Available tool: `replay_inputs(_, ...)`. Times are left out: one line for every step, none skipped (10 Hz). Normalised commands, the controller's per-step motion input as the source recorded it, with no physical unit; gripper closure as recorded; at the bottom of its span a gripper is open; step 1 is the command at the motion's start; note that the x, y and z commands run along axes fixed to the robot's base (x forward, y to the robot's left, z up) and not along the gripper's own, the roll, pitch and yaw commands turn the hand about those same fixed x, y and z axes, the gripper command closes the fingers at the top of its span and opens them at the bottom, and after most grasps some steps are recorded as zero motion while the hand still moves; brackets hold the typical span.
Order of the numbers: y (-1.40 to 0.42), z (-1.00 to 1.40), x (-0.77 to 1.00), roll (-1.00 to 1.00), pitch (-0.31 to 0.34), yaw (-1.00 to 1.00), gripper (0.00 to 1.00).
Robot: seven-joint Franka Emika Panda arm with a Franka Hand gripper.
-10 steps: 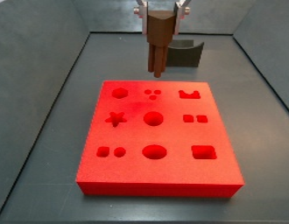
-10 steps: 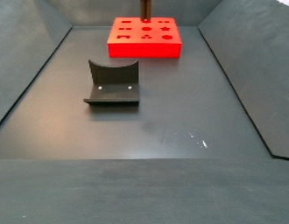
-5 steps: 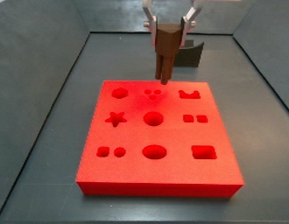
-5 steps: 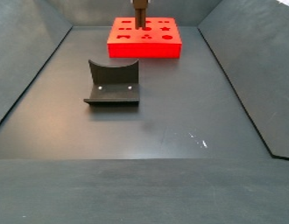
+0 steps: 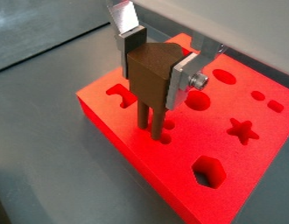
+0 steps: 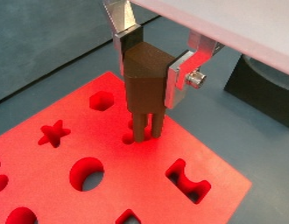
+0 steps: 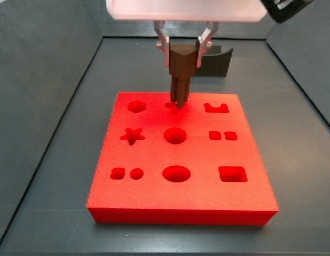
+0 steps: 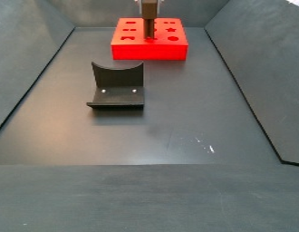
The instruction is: Insert the 3 prong object.
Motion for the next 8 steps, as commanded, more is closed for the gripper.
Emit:
replay_inputs(-0.11, -0.07, 0.00, 0.00, 0.000, -0.08, 1.00)
replay_inputs(-0.02, -0.10, 0.00, 0.03, 0.000, -0.08, 1.00)
replay_inputs(0.00, -0.07, -0.09, 0.03, 0.000, -0.13, 1.00)
replay_inputs(0.00, -0.11, -0.15, 0.03, 0.000, -0.14, 1.00)
replay_inputs(0.00, -0.11, -0.09, 0.00, 0.000, -0.11, 1.00)
replay_inputs(-0.08, -0.07, -0.02, 0.00, 0.000, -0.03, 1.00)
replay_inputs(-0.09, -0.10, 0.00, 0.00, 0.000, 0.00, 1.00)
replay_inputs(-0.11, -0.15, 0.07, 0.02, 0.000, 0.00, 1.00)
